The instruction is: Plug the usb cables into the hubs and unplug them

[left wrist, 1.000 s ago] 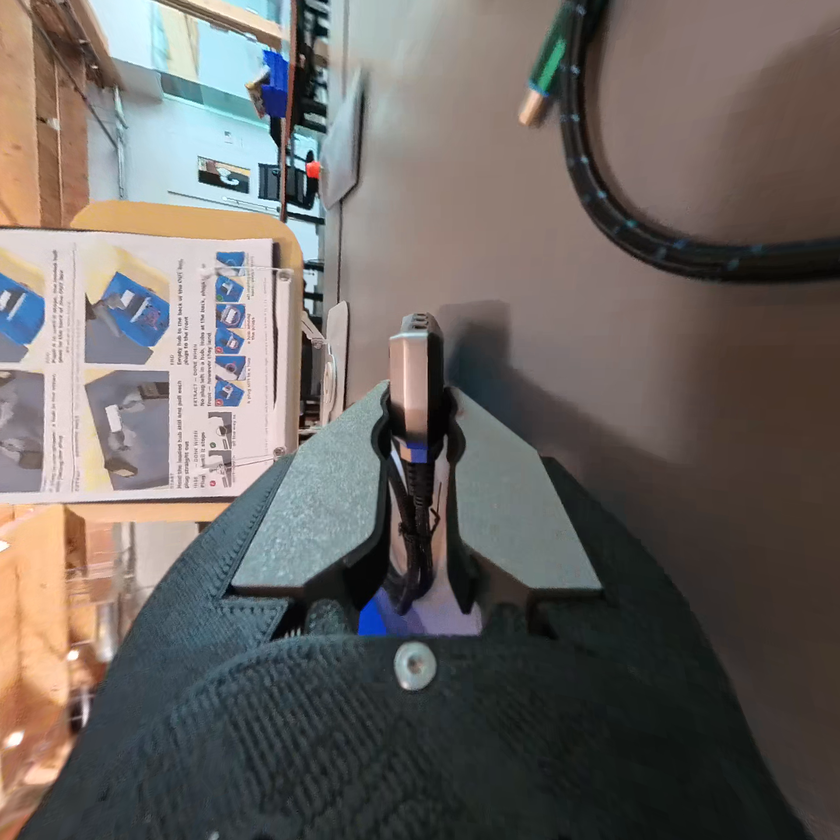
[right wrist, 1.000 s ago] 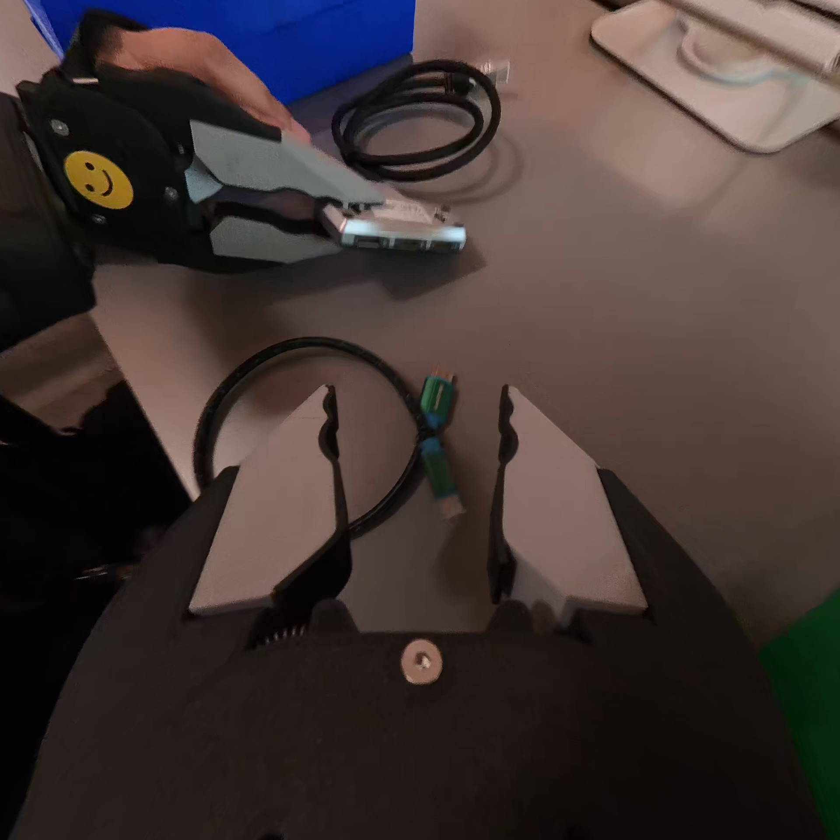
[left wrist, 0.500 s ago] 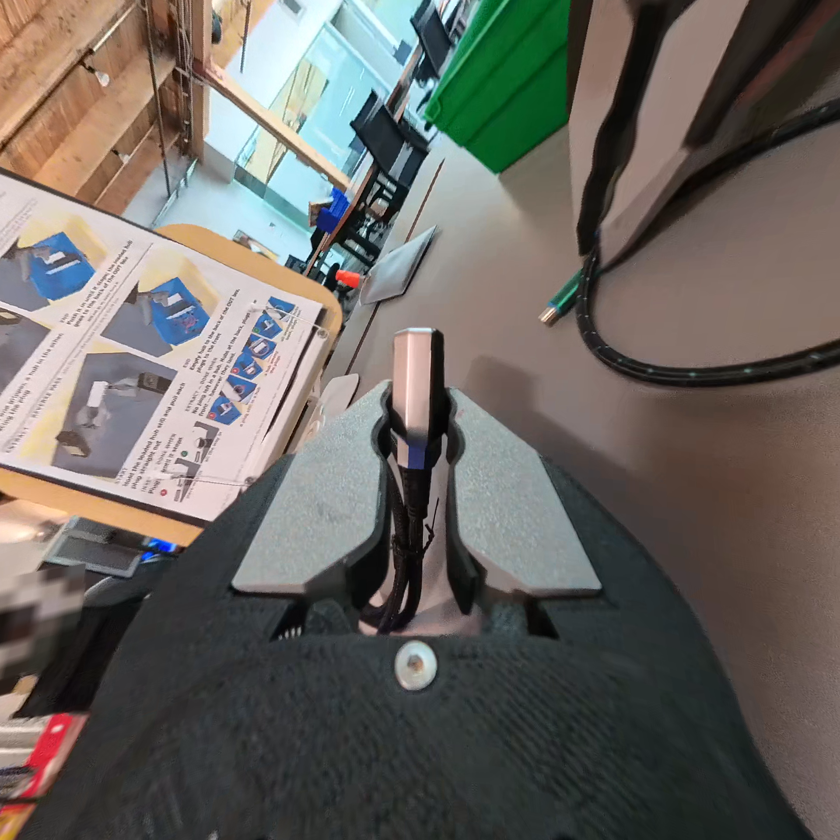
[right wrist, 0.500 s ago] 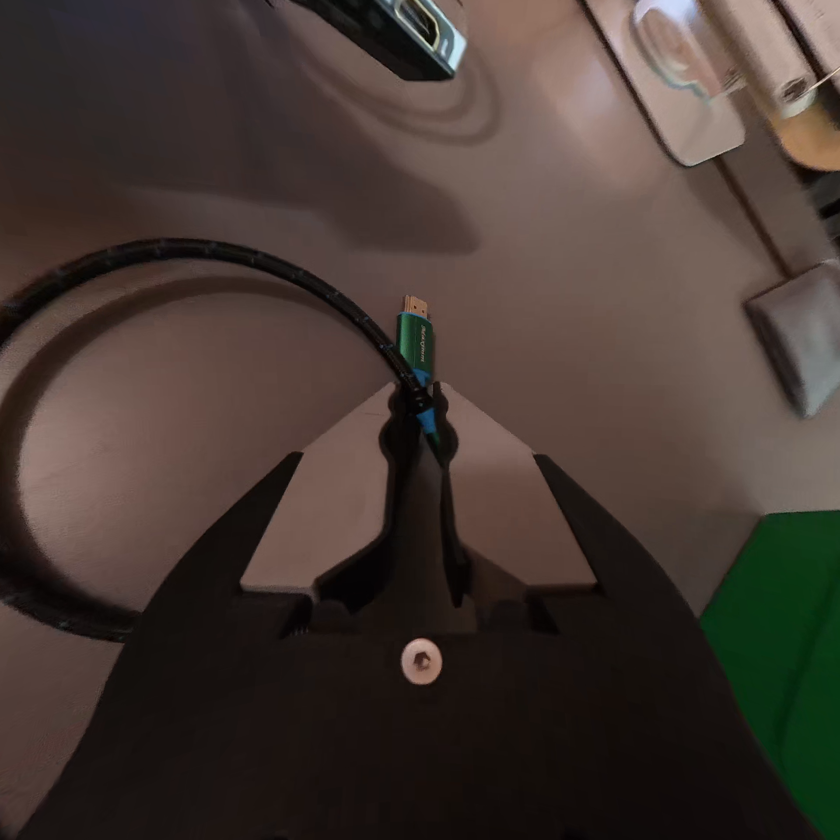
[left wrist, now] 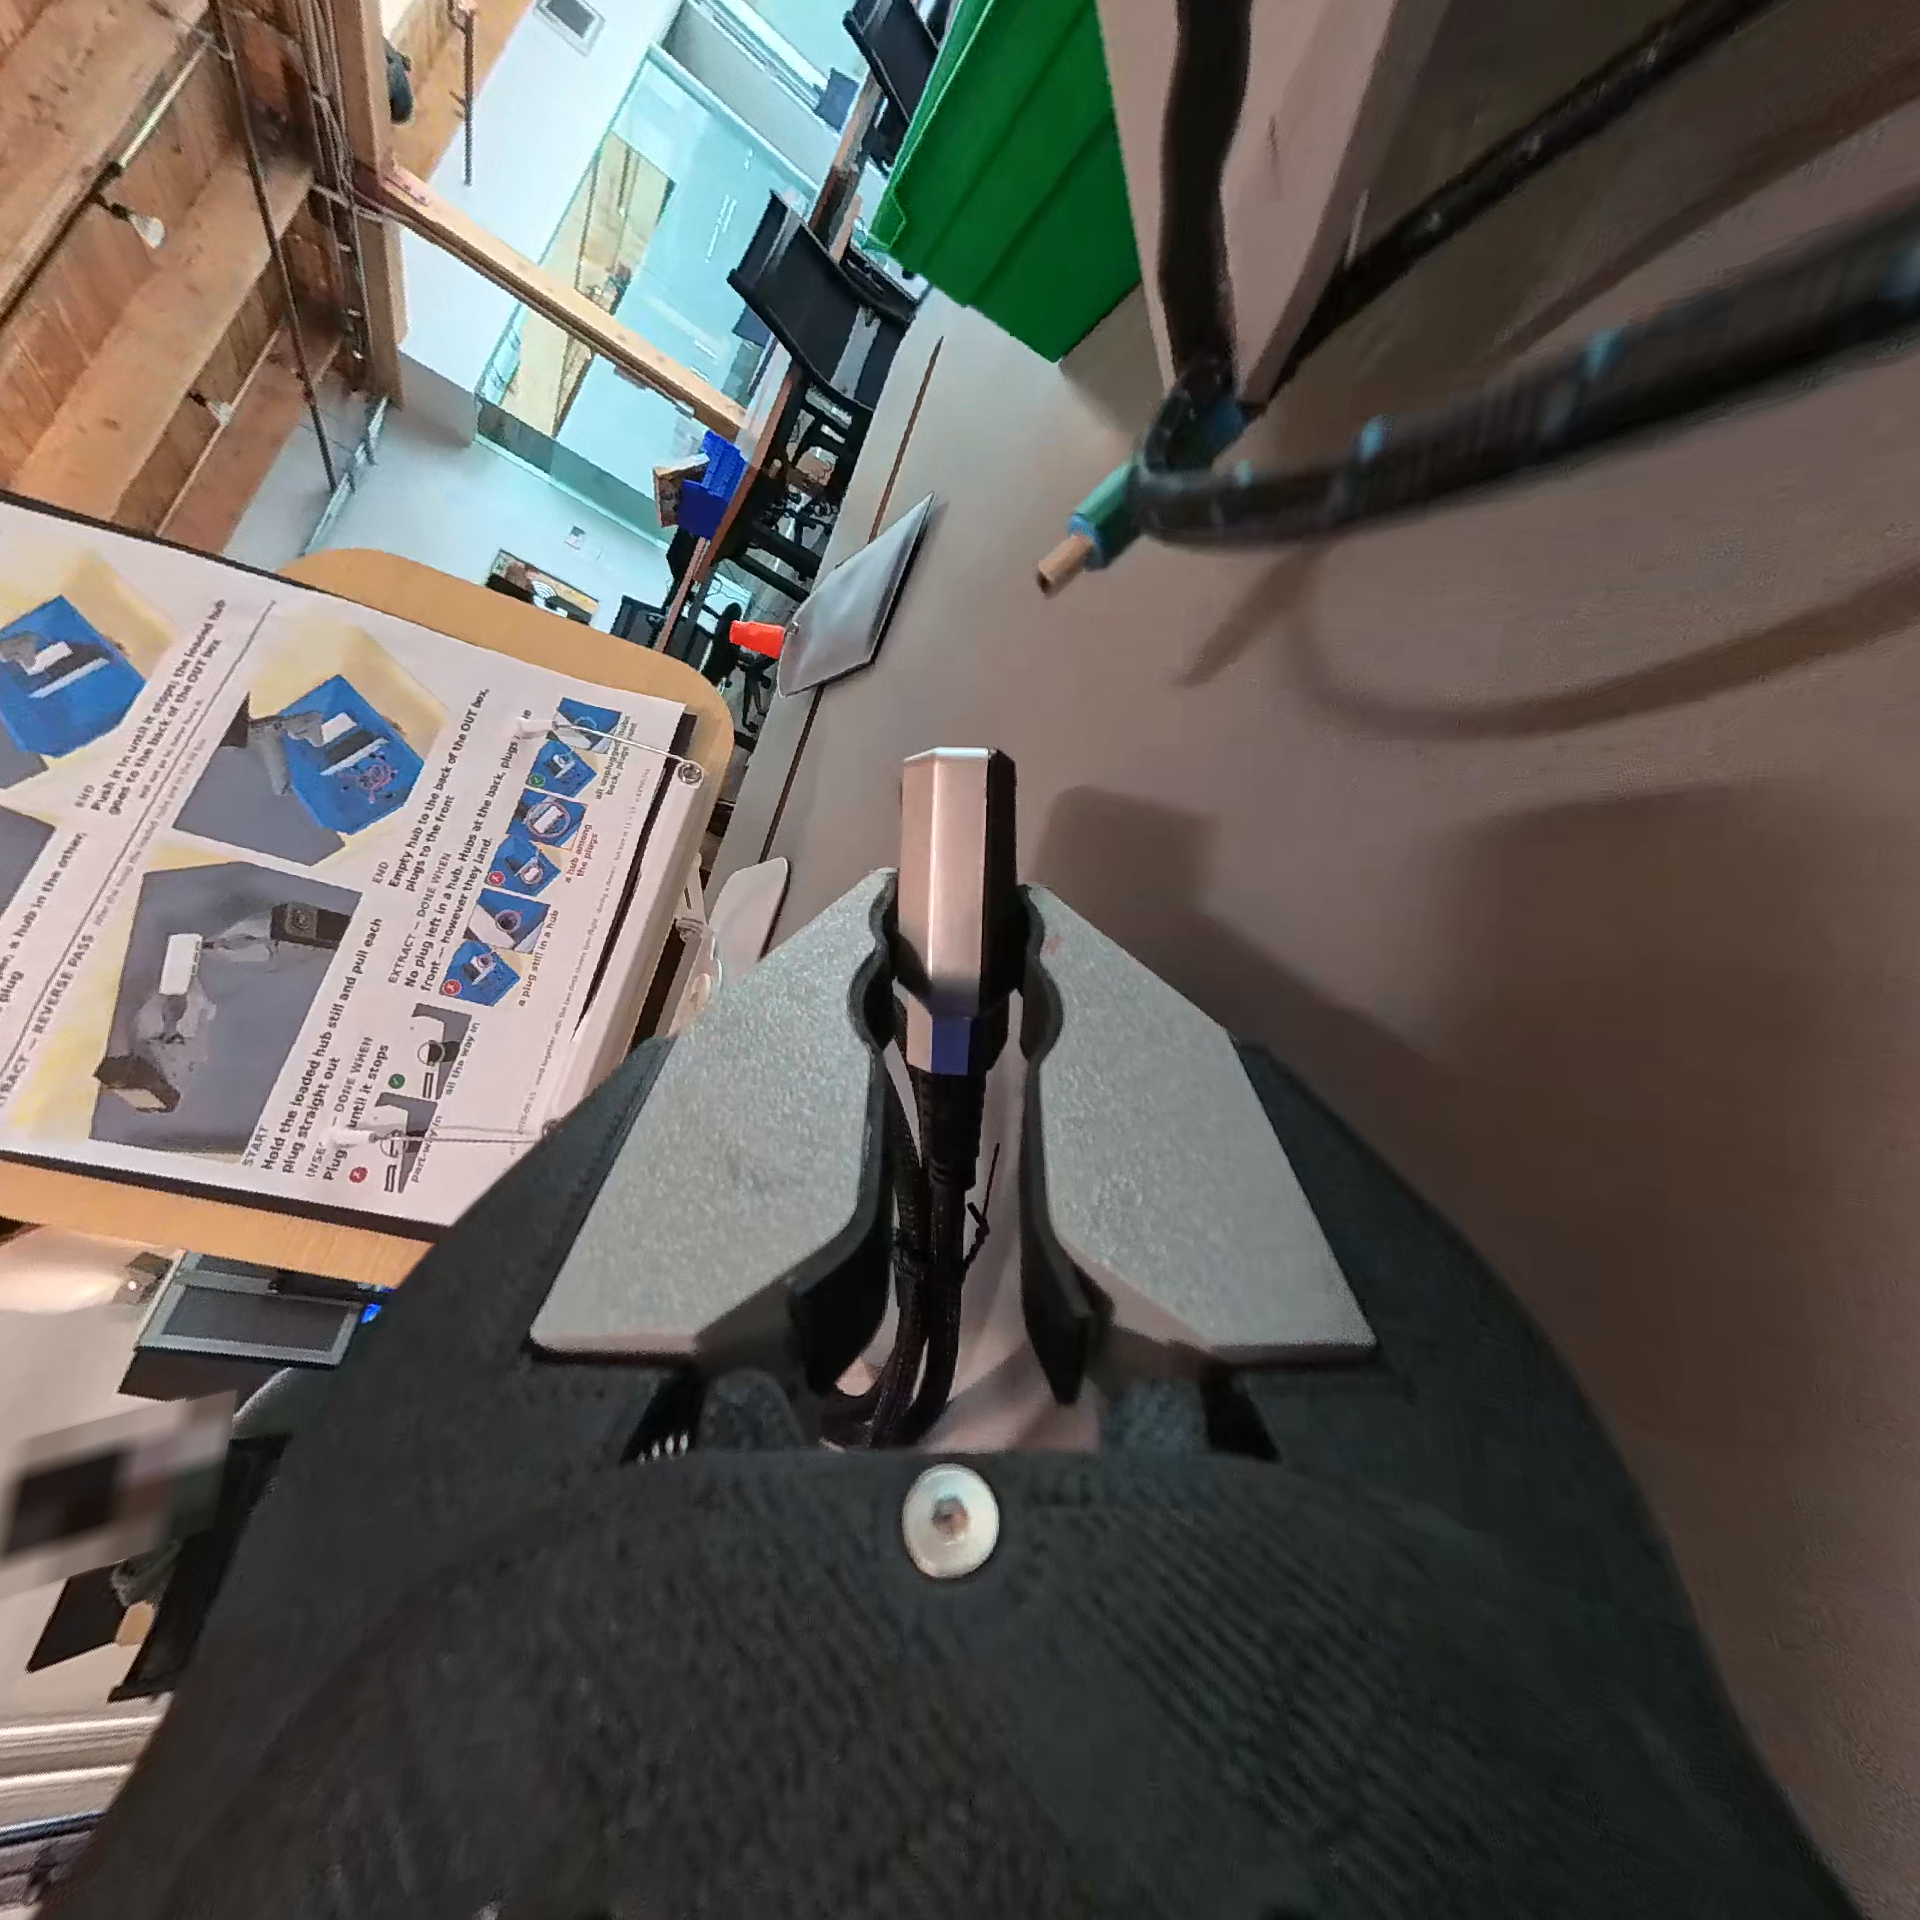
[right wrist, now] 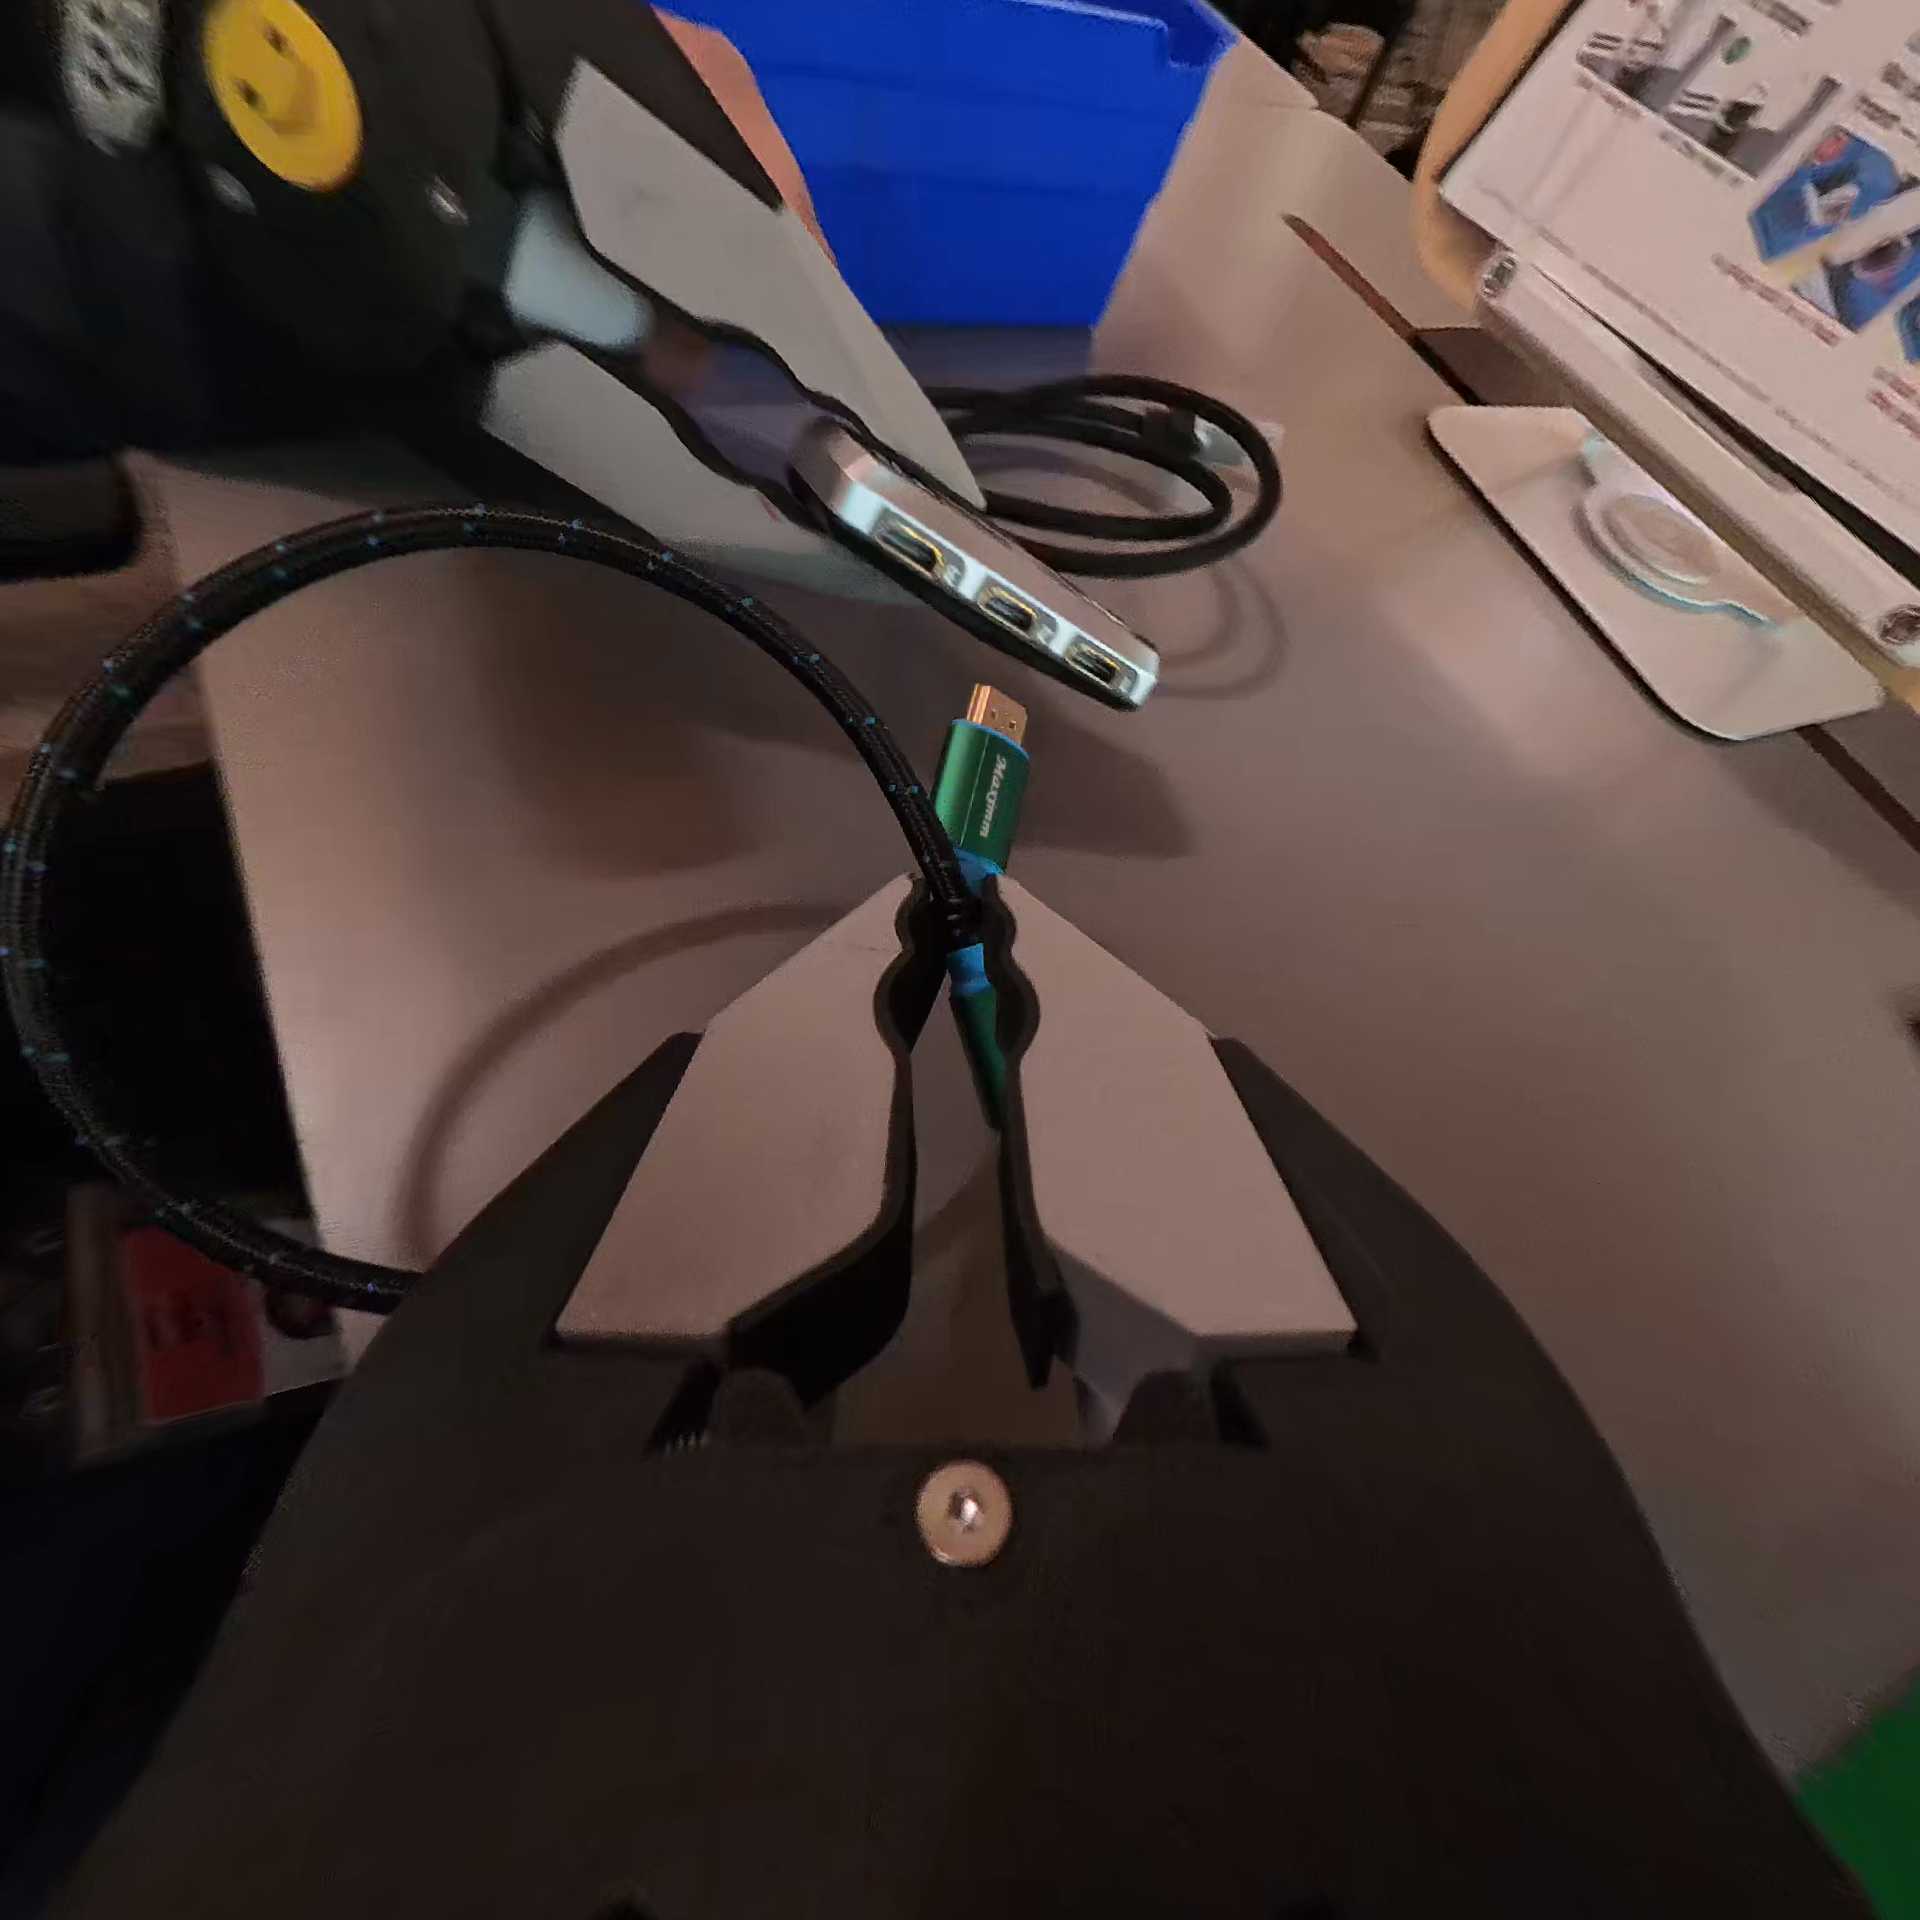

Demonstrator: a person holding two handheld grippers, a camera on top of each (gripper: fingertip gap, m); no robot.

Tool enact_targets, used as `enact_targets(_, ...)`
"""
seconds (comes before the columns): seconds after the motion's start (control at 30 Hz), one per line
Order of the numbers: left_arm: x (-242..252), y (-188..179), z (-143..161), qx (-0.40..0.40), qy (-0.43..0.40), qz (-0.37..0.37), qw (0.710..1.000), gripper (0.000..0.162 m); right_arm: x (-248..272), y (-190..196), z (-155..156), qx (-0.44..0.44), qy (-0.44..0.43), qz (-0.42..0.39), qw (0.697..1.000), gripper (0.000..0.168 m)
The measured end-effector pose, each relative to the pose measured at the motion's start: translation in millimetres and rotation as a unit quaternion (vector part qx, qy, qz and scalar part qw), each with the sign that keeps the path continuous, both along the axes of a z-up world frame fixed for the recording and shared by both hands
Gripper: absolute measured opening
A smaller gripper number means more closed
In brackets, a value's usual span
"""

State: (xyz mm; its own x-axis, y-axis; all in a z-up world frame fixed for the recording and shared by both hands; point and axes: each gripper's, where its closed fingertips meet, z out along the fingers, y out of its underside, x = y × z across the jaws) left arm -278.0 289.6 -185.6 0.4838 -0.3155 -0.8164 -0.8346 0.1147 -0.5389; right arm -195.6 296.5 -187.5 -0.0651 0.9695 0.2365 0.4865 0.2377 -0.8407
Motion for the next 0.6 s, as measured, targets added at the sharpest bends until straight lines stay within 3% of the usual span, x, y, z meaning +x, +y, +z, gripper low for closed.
enact_targets(0.13,1.3,0.6,-2.5,0.012,0.036,0.003,0.999,0.018,-4.7,-18.1,12.7,-0.024,-0.025,0.042,0.999,0.006)
enact_targets(0.23,5.1,0.6,-6.4,0.022,0.076,0.002,0.997,0.018,-10.5,-23.7,16.4,0.010,-0.058,0.053,0.997,0.006)
enact_targets(0.6,14.3,-2.0,-9.5,0.047,0.134,-0.010,0.990,0.019,-11.2,-28.2,6.4,0.043,-0.153,0.096,0.983,0.007)
